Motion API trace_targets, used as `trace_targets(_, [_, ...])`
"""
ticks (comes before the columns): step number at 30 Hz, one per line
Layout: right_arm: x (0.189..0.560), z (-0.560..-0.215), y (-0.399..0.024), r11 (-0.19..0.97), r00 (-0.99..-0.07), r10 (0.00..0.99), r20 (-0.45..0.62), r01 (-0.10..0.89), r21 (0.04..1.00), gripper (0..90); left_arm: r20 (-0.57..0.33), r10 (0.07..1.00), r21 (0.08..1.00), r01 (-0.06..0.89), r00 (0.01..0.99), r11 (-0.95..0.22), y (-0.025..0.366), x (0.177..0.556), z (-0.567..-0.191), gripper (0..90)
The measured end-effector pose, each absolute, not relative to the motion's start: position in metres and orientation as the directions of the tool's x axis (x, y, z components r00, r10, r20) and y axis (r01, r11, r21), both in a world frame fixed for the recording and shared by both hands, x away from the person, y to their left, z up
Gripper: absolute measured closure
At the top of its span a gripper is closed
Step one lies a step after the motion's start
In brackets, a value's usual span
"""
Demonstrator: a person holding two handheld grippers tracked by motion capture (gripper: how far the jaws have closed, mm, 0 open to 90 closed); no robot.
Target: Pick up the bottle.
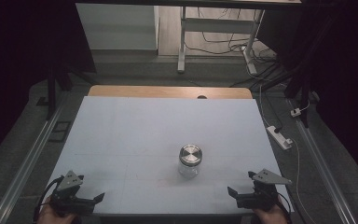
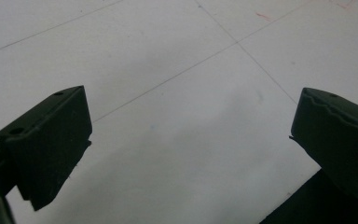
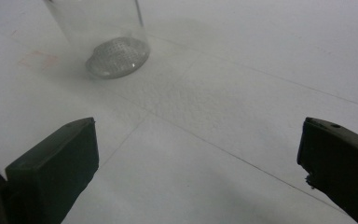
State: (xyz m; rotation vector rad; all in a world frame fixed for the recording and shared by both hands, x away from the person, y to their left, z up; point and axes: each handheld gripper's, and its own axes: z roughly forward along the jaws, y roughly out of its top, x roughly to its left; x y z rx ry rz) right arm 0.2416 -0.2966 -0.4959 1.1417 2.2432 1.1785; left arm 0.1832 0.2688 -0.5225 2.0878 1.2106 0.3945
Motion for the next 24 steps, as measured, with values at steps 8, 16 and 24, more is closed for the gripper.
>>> trace_targets(8, [0.2424, -0.4962, -0.2948, 0.343, -0.620, 0.783, 0.048, 0.495, 0.798, 0.0, -0.100, 0.831, 0.693, 0.637, 0.547, -0.336, 0.2694, 0.1826, -0.5223, 0.0])
trace_targets(16, [0.2440, -0.4967, -0.2948, 0.342, -0.622, 0.781, 0.059, 0.505, 0.792, 0.0, -0.126, 0.826, 0.695, 0.643, 0.549, -0.321, 0.2715, 0.1829, -0.5225, 0.0])
trace_targets(24, [0.2435, -0.4964, -0.2938, 0.354, -0.632, 0.774, 0.052, 0.499, 0.791, 0.0, -0.129, 0.824, 0.696, 0.642, 0.552, -0.321, 0.2717, 0.1828, -0.5224, 0.0])
